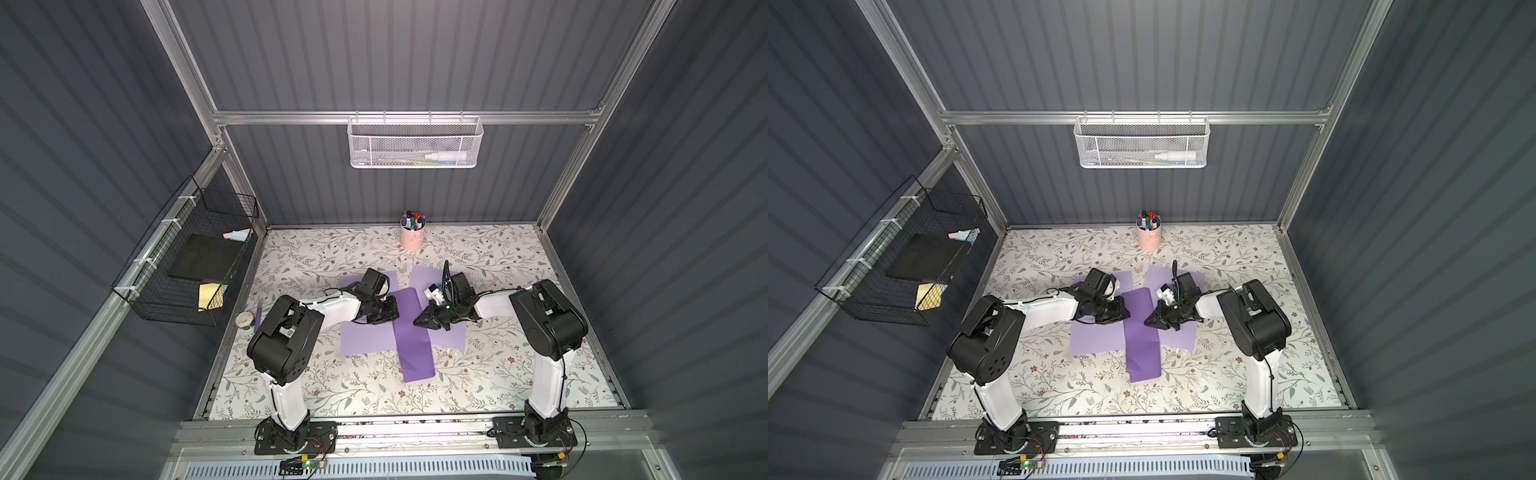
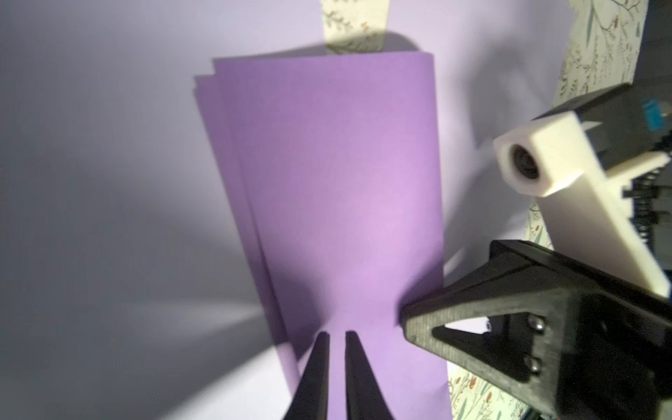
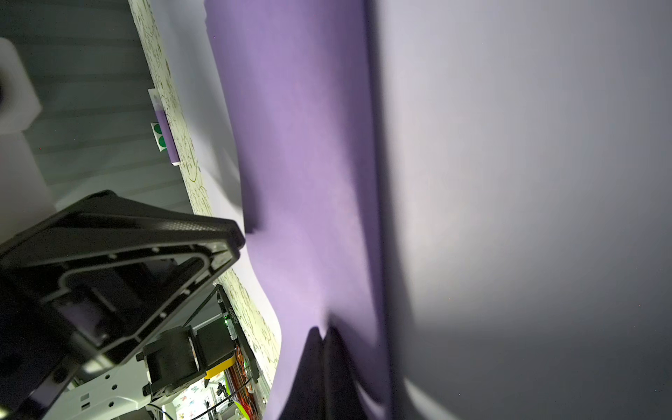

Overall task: Fold the rectangular paper in half along the long edge
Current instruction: Fold the paper.

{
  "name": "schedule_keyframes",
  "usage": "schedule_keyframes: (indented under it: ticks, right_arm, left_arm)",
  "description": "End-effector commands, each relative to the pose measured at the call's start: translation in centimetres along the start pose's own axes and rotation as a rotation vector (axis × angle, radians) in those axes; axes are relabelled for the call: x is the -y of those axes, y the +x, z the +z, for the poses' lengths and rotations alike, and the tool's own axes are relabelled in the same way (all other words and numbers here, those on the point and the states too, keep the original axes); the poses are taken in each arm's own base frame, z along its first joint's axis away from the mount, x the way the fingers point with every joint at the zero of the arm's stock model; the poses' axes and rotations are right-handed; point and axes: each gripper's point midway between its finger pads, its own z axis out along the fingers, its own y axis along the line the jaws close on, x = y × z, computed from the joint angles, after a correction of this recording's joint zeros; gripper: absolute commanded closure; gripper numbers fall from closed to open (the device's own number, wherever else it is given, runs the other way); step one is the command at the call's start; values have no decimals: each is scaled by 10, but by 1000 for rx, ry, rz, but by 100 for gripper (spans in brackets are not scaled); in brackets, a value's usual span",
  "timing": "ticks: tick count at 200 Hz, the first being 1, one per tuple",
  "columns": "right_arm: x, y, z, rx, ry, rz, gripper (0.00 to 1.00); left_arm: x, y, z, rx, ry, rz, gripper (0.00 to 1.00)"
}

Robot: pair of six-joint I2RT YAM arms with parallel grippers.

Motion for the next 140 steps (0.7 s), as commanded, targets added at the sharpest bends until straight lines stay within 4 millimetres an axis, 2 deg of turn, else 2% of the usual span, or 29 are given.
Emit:
schedule_keyframes:
  ticks: [1,19,38,68,98,113,140]
  right_arm:
    - [46,24,9,-63,176,86,100]
    - [45,24,10,-68,186,79,100]
    - [44,25,8,-66,186,80,100]
    - [41,26,4,-65,190,76,100]
    - [40,33,-2,-74,200,76,100]
    - [46,40,-9,-69,223,89,100]
    - [68,55,-30,-52,269,155,100]
  left_arm:
    - [16,3,4,-15,10,34,86]
    - [8,15,10,-50,-26,31,87]
    - [-13,38,15,-107,-69,2,93]
    - [-41,60,26,-153,-132,-32,100]
    - [-62,78,31,-178,-177,-84,100]
    - [-72,87,33,-193,-197,-101,100]
    - [-80,97,35,-206,-200,-121,100]
